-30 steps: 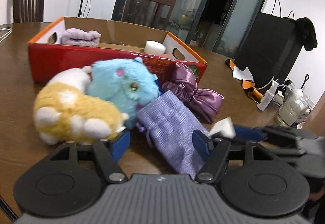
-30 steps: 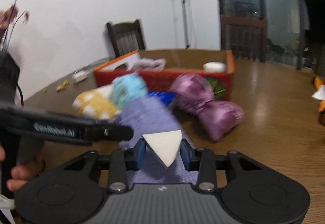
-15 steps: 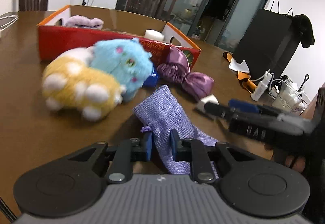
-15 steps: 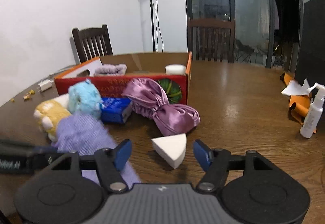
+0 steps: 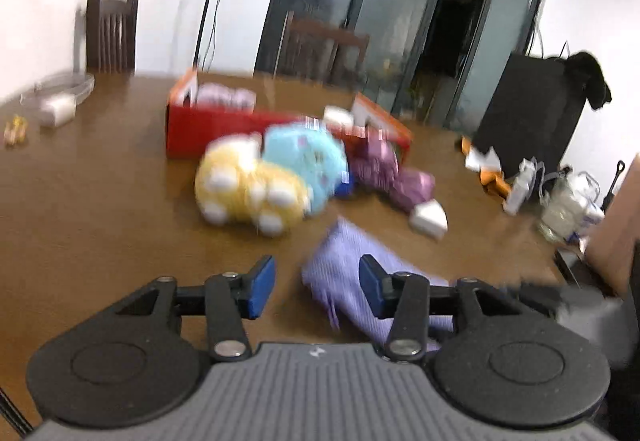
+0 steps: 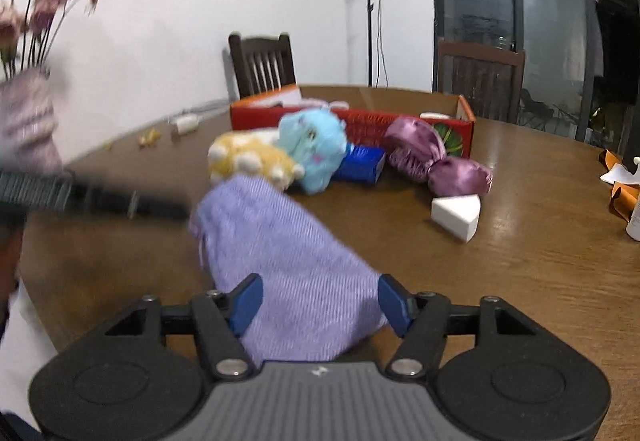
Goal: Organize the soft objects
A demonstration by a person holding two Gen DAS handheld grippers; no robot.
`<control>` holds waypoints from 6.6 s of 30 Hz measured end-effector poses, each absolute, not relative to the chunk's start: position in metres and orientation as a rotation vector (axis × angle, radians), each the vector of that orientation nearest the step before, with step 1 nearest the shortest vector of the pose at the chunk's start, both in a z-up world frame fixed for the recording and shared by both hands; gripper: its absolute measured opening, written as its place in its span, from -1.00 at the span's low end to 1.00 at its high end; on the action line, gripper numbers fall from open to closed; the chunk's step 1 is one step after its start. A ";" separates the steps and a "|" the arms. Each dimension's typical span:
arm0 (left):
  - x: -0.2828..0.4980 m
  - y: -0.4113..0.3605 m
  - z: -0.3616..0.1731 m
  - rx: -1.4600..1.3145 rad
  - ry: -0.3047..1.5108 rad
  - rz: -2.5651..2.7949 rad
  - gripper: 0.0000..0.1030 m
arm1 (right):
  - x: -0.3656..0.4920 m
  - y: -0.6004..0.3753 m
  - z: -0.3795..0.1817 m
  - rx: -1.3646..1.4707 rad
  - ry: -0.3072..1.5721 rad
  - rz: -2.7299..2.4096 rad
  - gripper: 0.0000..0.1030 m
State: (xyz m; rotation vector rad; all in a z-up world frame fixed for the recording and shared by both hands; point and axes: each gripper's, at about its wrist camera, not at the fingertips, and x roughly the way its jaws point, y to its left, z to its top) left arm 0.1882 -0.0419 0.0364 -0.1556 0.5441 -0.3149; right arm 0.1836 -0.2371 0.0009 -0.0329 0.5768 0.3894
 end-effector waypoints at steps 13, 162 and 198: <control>0.200 -0.059 0.007 -0.225 0.678 -0.546 -0.56 | 0.189 -0.275 -0.002 0.164 0.578 0.272 0.31; 0.214 0.015 0.029 -0.308 0.653 -0.477 0.10 | 0.226 -0.239 0.032 0.117 0.579 0.461 -0.10; 0.306 0.014 0.114 -0.471 0.368 -0.609 0.04 | 0.309 -0.265 0.088 0.511 0.524 0.655 -0.07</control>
